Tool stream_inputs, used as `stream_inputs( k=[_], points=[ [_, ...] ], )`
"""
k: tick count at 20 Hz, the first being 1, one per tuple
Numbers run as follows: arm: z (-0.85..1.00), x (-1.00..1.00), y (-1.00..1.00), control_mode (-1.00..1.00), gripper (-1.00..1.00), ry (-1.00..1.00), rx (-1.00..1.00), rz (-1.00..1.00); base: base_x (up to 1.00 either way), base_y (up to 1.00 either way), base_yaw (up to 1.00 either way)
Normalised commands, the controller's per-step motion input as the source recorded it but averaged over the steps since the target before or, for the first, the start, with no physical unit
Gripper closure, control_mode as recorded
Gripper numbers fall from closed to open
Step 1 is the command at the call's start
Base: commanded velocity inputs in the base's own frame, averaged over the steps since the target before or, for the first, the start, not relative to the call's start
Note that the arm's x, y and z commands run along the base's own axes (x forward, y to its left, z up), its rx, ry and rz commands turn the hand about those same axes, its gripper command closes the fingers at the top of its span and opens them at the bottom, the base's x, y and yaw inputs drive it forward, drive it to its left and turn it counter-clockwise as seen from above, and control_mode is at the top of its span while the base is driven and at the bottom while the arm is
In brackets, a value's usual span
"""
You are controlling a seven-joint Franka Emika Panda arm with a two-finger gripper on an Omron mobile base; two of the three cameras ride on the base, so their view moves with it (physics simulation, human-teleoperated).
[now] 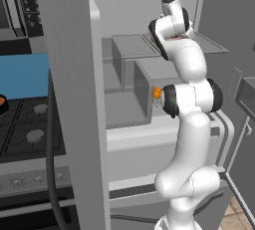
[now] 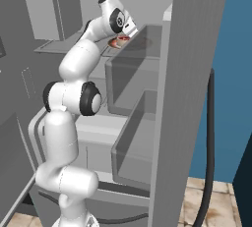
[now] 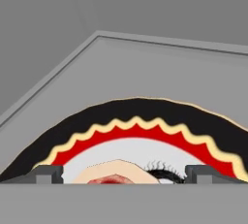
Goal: Retrieve the steak from the fridge and place it on the saucepan with marinade on the stove.
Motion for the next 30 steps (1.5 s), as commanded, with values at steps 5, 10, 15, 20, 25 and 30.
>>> stream_inputs(
  k=[5,10,15,20,25,30],
  points=[
    [0.0,0.0,0.0,-1.0,-1.0,0.0,0.0,0.0,0.0,0.0,0.0],
    [-0.15,0.0,0.0,-1.0,-1.0,0.02,0.0,0.0,0.0,0.0,0.0],
    [-0.08,0.0,0.0,-1.0,-1.0,0.0,0.0,0.0,0.0,0.0,0.0],
    [0.0,0.0,0.0,-1.0,1.0,0.0,0.0,0.0,0.0,0.0,0.0],
    [0.0,0.0,0.0,-1.0,1.0,0.0,0.0,0.0,0.0,0.0,0.0],
    [0.0,0.0,0.0,-1.0,1.0,0.0,0.0,0.0,0.0,0.0,0.0]
  ],
)
